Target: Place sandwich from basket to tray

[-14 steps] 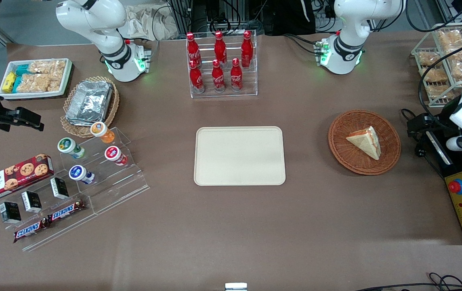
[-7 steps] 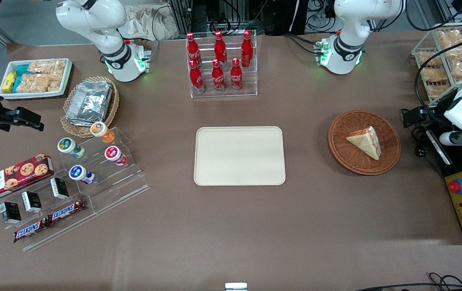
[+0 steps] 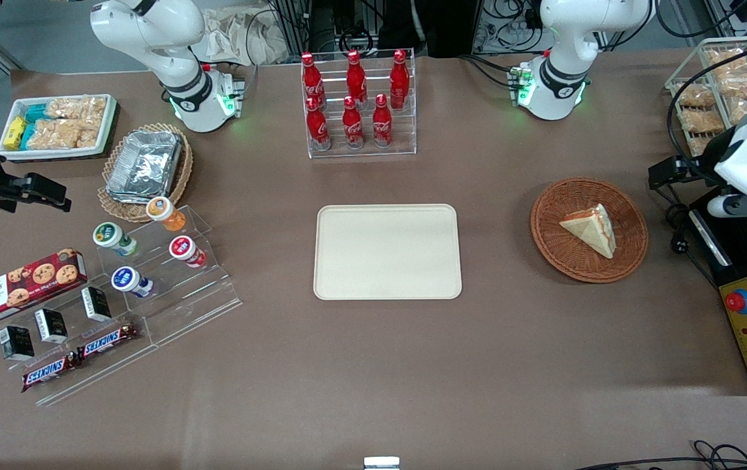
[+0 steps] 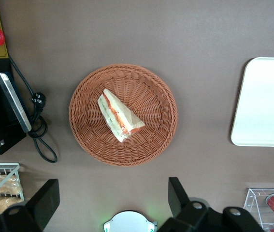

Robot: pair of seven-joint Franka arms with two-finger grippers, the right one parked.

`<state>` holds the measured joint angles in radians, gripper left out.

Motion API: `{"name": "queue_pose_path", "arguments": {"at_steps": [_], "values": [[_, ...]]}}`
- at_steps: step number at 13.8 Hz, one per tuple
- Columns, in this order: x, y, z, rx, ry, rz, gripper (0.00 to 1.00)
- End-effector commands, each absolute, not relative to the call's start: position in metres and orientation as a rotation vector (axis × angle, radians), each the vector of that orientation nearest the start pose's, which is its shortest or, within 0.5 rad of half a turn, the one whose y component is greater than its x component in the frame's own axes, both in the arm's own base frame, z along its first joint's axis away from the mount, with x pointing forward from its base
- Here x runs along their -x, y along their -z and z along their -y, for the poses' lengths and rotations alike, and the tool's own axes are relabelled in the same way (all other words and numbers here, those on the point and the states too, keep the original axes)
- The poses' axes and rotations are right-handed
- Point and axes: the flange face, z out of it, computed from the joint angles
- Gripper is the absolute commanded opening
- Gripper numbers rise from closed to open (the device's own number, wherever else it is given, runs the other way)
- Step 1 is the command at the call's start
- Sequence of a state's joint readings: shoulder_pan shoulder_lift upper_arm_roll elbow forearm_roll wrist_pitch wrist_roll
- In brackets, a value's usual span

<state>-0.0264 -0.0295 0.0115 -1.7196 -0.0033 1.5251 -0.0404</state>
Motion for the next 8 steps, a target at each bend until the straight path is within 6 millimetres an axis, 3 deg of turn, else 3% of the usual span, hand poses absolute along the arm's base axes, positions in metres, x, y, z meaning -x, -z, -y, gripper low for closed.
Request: {"name": "queue_pose_path", "arguments": {"at_steps": [1, 8], "values": [[-0.506, -0.549, 0.011, 3.142, -0.204, 0.062, 1.00], [-0.477, -0.478, 0.012, 3.134, -0.122, 0.268, 1.00]]}}
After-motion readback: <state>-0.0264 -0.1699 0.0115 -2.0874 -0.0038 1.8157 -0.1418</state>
